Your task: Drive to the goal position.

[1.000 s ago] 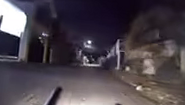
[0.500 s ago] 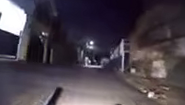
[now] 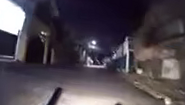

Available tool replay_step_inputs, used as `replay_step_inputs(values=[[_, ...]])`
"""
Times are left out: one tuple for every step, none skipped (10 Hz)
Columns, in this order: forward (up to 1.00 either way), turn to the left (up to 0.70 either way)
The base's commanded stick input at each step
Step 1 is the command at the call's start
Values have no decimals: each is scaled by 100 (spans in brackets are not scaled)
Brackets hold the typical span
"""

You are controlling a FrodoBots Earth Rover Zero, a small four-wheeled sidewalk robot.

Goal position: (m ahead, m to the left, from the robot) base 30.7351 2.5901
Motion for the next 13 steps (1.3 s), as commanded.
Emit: replay_step_inputs(values=[[100,2],[100,2],[100,2],[100,2],[100,-17],[100,-38],[100,-38],[100,-27],[100,2],[100,2],[100,2],[100,2],[100,2]])
